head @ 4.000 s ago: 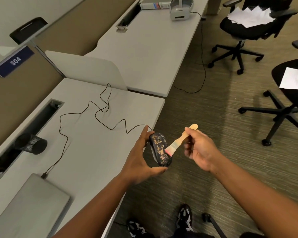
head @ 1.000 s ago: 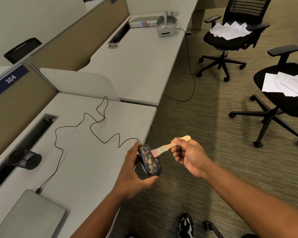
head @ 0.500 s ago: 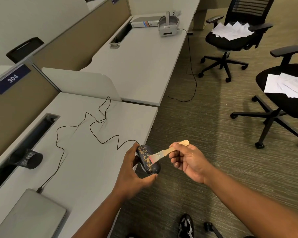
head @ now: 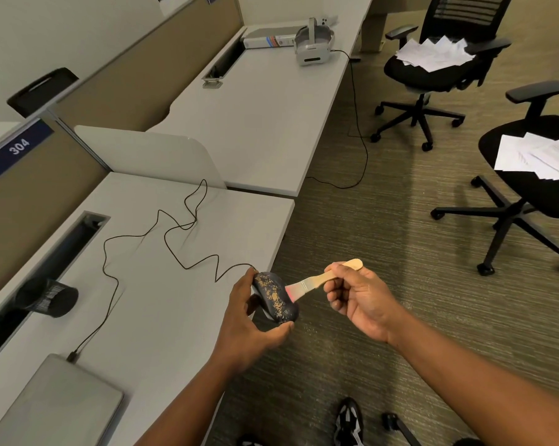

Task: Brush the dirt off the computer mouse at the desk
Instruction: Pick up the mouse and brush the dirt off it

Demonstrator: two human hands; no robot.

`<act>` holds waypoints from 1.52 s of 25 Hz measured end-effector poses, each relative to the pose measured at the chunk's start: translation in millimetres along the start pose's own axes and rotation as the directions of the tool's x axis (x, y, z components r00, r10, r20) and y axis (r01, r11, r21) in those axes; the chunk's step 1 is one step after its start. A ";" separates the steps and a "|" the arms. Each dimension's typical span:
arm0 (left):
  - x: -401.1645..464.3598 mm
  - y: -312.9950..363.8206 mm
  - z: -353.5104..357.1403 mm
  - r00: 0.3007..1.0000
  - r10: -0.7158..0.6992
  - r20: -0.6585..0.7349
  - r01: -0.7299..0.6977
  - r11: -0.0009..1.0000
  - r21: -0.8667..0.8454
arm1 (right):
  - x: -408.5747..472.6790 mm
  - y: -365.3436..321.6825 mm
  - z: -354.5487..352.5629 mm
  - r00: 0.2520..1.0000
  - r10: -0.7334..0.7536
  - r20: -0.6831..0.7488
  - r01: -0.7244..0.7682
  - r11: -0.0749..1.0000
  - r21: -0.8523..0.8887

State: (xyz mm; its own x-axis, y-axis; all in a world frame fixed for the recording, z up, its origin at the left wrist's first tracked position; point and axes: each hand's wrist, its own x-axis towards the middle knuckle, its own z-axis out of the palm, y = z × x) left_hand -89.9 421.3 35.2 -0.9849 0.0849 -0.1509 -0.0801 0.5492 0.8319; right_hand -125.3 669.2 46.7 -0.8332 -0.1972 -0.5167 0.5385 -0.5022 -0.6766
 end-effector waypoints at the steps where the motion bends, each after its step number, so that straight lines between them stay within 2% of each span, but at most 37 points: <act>1: 0.6 0.3 0.5 1.000 -0.006 -0.003 0.006 1.000 -0.005 | -0.1 0.2 0.6 1.000 0.014 0.018 -0.014 1.000 -0.014; 8: 0.8 0.6 1.6 0.999 -0.042 -0.034 0.042 0.999 -0.009 | 1.6 -2.7 -9.1 1.000 0.003 -0.022 -0.005 0.996 -0.088; 12: 0.5 2.3 1.9 0.998 -0.054 -0.017 0.054 0.998 -0.012 | -1.9 -5.8 -3.1 0.996 0.010 0.091 -0.003 0.997 -0.078; 16: 0.9 7.4 3.4 0.999 -0.034 0.005 0.034 0.999 0.023 | -4.7 -5.8 5.1 0.981 0.015 0.193 0.017 0.987 -0.161; 24: 1.9 2.4 1.7 0.997 -0.067 0.031 0.067 0.998 -0.011 | 0.7 -27.0 -9.9 0.981 -0.042 0.190 0.110 0.926 -0.361; 27: 3.6 -0.4 2.9 0.995 -0.081 0.051 0.082 0.996 -0.023 | 0.9 -29.3 -9.0 0.980 -0.058 0.191 0.111 0.953 -0.282; 31: 6.6 2.3 3.7 0.994 -0.090 0.066 0.092 0.996 -0.016 | -1.6 -22.9 3.0 0.955 -0.010 0.295 0.083 0.969 -0.234; 34: 7.8 4.7 2.6 0.993 -0.096 0.073 0.097 0.995 0.001 | -4.1 -24.7 13.1 0.943 -0.030 0.332 0.162 0.912 -0.376; 38: 7.9 5.8 2.7 0.993 -0.091 0.073 0.089 0.996 0.032 | -11.4 -32.2 27.1 0.901 -0.066 0.428 0.333 0.737 -0.588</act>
State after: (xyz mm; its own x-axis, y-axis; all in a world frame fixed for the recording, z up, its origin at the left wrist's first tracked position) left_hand -97.7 427.4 37.4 -0.9596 0.0950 -0.2649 -0.1627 0.5808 0.7976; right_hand -136.6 664.7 88.6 -0.8406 -0.5046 -0.1966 0.1938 0.0587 -0.9793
